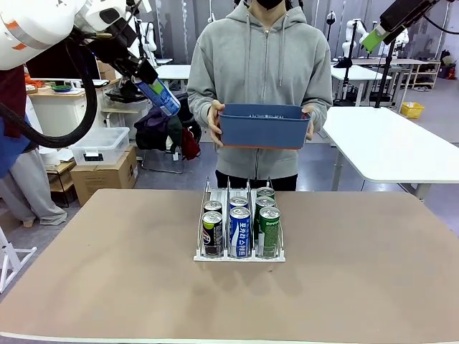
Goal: Fill the beverage cans into the dispenser.
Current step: Place the picked Ionic drink in the line of the Automatic Can Dispenser with the same cans.
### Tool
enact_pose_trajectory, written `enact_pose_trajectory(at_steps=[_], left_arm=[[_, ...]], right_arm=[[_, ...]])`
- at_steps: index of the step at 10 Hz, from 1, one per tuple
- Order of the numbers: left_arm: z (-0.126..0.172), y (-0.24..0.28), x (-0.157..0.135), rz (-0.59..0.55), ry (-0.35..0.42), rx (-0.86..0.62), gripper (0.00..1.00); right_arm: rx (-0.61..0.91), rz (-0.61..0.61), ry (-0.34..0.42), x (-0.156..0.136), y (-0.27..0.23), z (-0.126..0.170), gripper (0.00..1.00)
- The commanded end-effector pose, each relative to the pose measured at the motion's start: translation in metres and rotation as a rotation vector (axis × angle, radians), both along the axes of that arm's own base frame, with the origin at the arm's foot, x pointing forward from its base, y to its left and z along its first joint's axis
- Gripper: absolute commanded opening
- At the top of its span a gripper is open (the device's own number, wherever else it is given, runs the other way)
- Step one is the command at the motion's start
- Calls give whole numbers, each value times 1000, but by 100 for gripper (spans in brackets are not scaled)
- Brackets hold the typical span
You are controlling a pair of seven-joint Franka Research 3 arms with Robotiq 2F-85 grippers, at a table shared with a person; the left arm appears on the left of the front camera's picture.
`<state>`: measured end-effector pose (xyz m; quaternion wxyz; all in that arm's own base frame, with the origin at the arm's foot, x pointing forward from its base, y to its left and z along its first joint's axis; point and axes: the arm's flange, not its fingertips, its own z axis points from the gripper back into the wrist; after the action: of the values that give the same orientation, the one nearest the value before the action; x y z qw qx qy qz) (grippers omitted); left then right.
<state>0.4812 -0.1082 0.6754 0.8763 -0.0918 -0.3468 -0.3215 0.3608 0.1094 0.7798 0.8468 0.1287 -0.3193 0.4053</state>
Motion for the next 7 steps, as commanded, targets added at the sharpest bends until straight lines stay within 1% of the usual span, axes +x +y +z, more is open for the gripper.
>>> enact_pose_trajectory(at_steps=[1, 2, 4, 5, 6, 7], left_arm=[[-1, -10, -41, 104, 52, 22, 58], [-7, -18, -57, 134, 88, 41, 58], [-18, -31, -86, 126, 186, 25, 58], [-24, -38, -100, 95, 228, 8, 58], [-30, -44, -108, 53, 257, 14, 58], [-33, -49, -118, -43, 310, 44, 58]], right_arm=[[2, 1, 1, -1, -1, -1, 100], [2, 1, 1, -1, -1, -1, 100], [2, 1, 1, -1, -1, -1, 100], [2, 1, 1, -1, -1, -1, 100], [2, 1, 1, -1, -1, -1, 100], [2, 1, 1, -1, -1, -1, 100]])
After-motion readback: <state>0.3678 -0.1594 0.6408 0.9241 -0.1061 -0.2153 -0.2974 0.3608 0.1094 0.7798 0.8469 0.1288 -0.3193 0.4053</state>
